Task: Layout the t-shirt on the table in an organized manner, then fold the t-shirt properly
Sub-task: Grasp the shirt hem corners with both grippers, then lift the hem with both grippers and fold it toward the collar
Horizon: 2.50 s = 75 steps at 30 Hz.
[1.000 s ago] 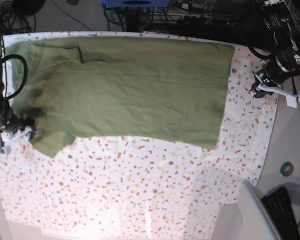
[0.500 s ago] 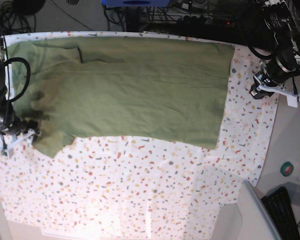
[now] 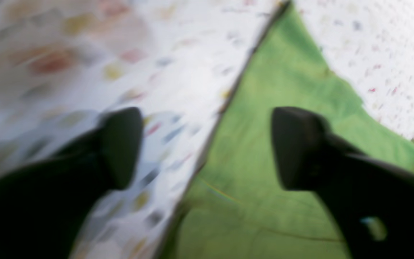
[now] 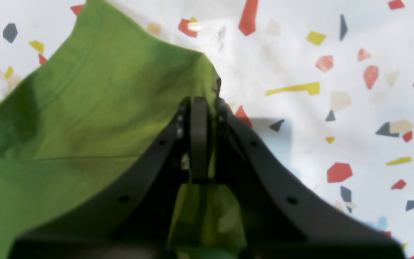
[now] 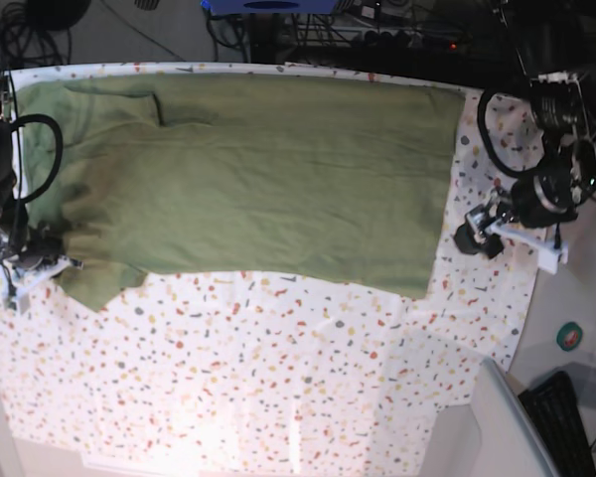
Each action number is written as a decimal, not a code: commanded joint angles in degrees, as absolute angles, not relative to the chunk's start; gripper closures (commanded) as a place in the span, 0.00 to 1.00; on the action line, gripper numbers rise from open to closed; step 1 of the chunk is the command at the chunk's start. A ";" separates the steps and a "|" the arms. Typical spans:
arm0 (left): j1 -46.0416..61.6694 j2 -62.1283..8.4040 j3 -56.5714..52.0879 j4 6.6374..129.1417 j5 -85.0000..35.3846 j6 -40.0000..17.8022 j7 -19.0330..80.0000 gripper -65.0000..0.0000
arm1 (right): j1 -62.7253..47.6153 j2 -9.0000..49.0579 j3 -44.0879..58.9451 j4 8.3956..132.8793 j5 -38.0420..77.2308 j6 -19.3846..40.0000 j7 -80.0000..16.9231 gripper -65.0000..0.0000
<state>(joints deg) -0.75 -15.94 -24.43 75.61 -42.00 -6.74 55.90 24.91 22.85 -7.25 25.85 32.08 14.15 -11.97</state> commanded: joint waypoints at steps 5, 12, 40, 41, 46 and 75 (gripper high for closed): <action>-17.10 -17.27 -17.89 57.36 -41.89 -6.99 54.73 0.05 | 26.51 24.04 -6.99 26.59 32.48 14.20 -11.03 1.00; -29.85 -16.40 -4.44 37.93 -32.92 -6.99 41.98 0.10 | 26.51 24.40 -6.81 26.68 32.48 14.20 -11.21 1.00; -28.26 -14.20 5.41 34.59 -32.66 -7.08 34.07 0.81 | 26.51 24.31 -6.99 26.68 32.48 14.20 -11.03 1.00; -28.18 -14.20 5.32 34.59 -32.75 -7.08 34.07 0.87 | 26.51 24.40 -6.99 26.68 32.48 14.29 -11.03 1.00; -28.26 -14.73 5.23 34.77 -32.75 -7.08 34.07 1.00 | 26.51 24.48 -6.99 26.68 32.48 14.46 -11.03 1.00; -22.81 -17.54 5.14 48.66 -32.84 -6.73 34.59 0.51 | 22.20 25.54 -6.99 38.81 32.48 14.20 -11.21 1.00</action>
